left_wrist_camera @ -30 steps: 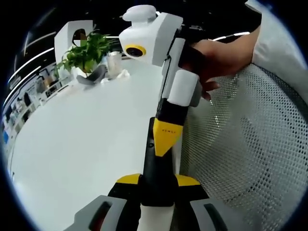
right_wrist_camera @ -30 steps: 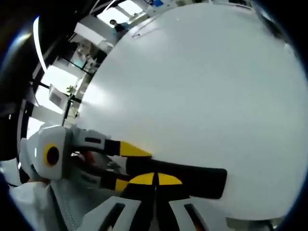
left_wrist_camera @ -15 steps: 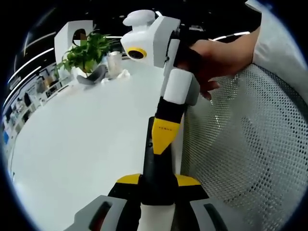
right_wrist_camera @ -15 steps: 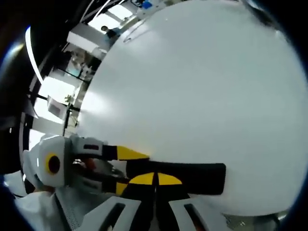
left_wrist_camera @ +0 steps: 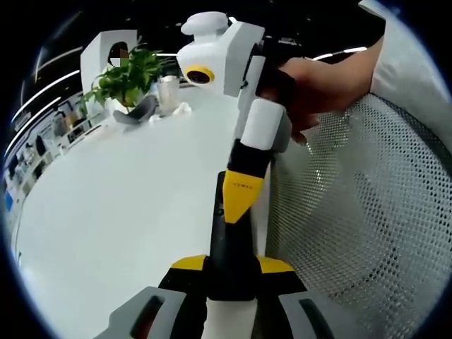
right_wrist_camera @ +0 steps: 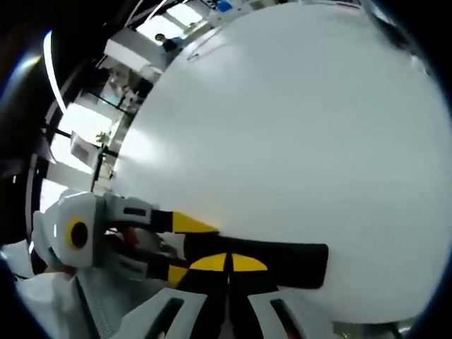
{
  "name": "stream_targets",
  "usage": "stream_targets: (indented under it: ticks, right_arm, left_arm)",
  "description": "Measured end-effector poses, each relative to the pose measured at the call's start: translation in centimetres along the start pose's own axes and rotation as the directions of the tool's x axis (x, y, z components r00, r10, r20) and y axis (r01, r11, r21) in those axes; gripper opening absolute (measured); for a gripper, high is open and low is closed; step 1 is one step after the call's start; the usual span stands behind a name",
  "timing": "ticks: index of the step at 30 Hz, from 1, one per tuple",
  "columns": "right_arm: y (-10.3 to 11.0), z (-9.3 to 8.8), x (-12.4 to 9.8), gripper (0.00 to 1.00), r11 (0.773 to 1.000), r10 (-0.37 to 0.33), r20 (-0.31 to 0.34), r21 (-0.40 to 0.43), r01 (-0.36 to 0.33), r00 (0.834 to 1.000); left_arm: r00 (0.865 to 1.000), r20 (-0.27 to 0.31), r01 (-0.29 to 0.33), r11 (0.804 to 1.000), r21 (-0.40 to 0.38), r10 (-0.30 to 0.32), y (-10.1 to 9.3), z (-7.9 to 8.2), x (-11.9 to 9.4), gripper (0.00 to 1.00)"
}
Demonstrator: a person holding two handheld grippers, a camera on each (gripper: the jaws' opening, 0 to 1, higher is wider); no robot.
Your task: Press the specified remote control buttons in sequence, fully releasing each button before pressing the next.
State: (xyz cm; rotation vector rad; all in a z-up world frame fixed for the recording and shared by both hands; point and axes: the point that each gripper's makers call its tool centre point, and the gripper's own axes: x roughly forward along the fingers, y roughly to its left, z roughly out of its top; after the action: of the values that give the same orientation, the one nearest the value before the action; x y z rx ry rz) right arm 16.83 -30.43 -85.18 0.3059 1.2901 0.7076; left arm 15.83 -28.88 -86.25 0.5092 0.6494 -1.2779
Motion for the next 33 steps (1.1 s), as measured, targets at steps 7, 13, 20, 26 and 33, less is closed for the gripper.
stream_targets:
  ticks: [7,13,20,26,33]
  right_arm:
    - [1.1,0.4,0.2,0.0,0.998,0.059,0.023,-0.019,-0.059,0.998]
    - [1.1,0.3,0.4,0.0,0.998,0.059,0.016,-0.029,-0.059,0.998]
    - [1.1,0.1,0.6,0.0,0.997,0.06,0.004,-0.038,-0.06,0.998]
    - [1.0,0.2,0.6,0.0,0.997,0.054,0.013,-0.057,-0.053,0.998]
    - [0.8,-0.1,0.8,0.0,0.997,0.054,0.0,-0.052,-0.054,0.999]
  left_arm:
    - [1.0,0.0,0.0,1.0,0.0,0.0,0.0,0.0,0.0,0.25]
    - [1.0,-0.001,0.0,1.0,0.0,0.0,0.0,0.0,0.0,0.25]
    - [1.0,-0.001,0.0,1.0,-0.001,0.0,0.0,0.0,0.0,0.25]
    - [1.0,0.0,0.0,1.0,-0.002,0.0,0.0,0.0,0.0,0.25]
    - [1.0,0.001,-0.001,1.0,-0.006,0.001,-0.1,0.0,0.1,0.25]
